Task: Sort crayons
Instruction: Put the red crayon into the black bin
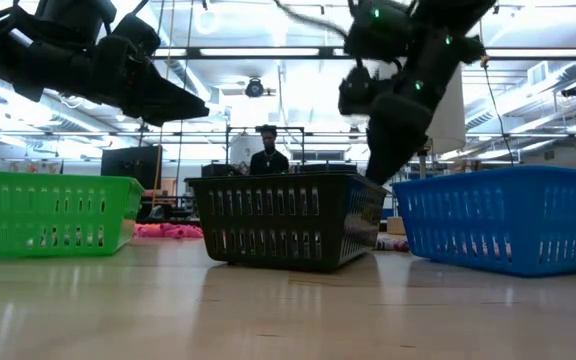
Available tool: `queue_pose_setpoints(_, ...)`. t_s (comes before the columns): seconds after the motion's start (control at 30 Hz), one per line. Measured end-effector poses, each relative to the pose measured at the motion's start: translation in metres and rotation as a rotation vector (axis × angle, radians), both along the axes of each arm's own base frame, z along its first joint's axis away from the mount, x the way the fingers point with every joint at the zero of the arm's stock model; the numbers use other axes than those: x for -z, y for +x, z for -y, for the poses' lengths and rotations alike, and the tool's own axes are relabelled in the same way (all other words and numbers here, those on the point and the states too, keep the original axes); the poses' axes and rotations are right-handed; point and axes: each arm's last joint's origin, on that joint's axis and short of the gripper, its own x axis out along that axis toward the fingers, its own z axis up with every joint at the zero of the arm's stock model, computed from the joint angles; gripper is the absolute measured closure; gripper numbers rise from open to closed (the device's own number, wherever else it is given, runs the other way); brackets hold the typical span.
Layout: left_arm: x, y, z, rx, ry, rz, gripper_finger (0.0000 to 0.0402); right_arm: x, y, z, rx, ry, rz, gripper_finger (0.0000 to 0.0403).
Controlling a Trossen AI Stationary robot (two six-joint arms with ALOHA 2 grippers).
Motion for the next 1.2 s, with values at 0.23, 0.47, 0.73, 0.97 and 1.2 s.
queue_pose_setpoints(0.23, 0.0, 0.0, 0.0, -0.001, -0.011, 0.001, 0.0214, 0.008, -0.011, 0.003, 0.112, 0.083, -0.088, 0.0296)
queue_pose_setpoints(0.47, 0.0, 0.0, 0.0, -0.001, -0.012, 0.002, 0.0214, 0.011, -0.017, -0.001, 0.214, 0.252, -0.156, 0.0296)
queue_pose_setpoints(0.73, 0.0, 0.0, 0.0, -0.001, -0.013, 0.002, 0.0214, 0.015, -0.019, -0.007, 0.215, 0.292, -0.198, 0.0296)
queue_pose_setpoints(0.97, 0.0, 0.0, 0.0, 0.0, -0.014, 0.002, 0.0214, 0.019, -0.019, -0.007, 0.209, 0.312, -0.227, 0.0296)
queue_pose_setpoints(1.2, 0.0, 0.0, 0.0, 0.003, -0.015, 0.0, 0.0214, 0.021, -0.019, -0.008, 0.207, 0.317, -0.236, 0.0295)
